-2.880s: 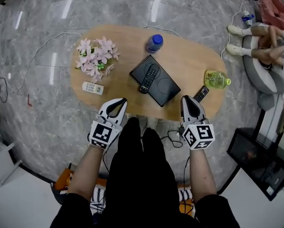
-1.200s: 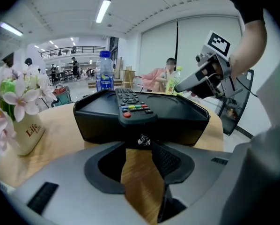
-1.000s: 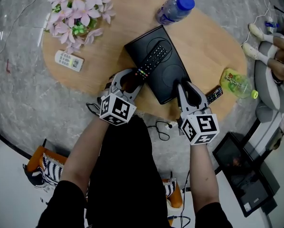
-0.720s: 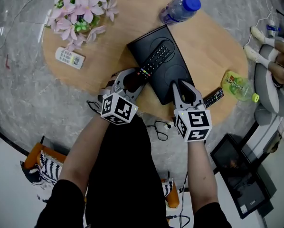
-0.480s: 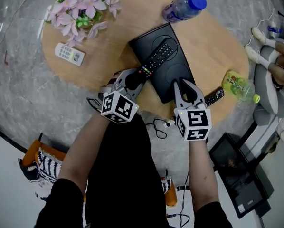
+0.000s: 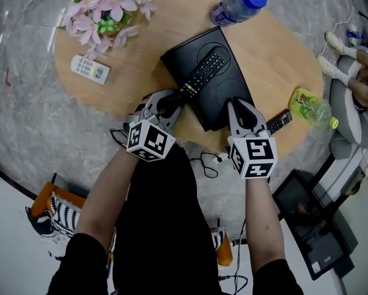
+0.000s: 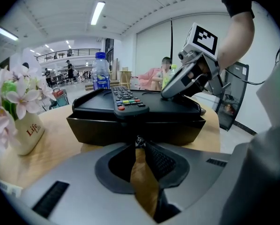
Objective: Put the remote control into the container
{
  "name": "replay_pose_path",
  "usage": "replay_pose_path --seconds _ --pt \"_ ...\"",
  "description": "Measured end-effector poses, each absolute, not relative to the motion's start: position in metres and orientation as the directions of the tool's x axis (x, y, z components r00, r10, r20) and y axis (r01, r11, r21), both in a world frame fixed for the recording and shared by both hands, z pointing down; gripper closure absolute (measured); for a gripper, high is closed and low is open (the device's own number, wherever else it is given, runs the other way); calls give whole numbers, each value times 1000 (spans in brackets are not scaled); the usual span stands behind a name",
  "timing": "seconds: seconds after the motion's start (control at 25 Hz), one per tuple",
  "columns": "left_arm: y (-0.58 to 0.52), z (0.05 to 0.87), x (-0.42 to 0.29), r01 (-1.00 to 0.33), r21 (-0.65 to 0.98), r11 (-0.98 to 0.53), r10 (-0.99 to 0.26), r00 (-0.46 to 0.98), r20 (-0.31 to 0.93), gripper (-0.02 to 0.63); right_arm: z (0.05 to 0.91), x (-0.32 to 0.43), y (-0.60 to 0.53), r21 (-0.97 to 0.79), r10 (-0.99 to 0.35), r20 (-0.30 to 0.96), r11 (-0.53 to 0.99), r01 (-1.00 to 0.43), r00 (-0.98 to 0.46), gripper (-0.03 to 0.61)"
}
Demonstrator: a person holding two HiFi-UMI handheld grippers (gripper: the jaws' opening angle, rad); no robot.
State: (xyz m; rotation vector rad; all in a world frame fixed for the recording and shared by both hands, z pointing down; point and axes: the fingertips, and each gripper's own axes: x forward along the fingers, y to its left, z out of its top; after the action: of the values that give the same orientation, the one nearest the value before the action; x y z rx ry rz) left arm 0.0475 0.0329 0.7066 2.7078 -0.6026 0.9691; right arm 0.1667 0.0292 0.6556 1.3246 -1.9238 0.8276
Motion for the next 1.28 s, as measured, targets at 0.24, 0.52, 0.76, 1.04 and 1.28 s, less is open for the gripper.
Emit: replay_pose_path --seconds 0.24,0.52,0.76,1.04,1.28 --pt "41 706 34 -447 49 -893 -309 691 654 543 655 167 30 -127 -542 795 287 -949 -271 529" --pt "50 707 16 -468 67 -881 -310 679 666 543 655 165 30 -104 -562 785 296 -949 -262 528" --pt "60 708 1 -458 64 -887 -298 671 678 543 654 166 31 -97 -581 775 281 -955 -250 529" --pt "66 710 -12 -460 62 -886 -296 662 688 543 653 166 30 -52 -612 757 294 -955 -230 528" --pt "70 711 -20 -463 56 -885 -298 655 694 543 654 165 31 -48 -614 756 294 -954 -228 528"
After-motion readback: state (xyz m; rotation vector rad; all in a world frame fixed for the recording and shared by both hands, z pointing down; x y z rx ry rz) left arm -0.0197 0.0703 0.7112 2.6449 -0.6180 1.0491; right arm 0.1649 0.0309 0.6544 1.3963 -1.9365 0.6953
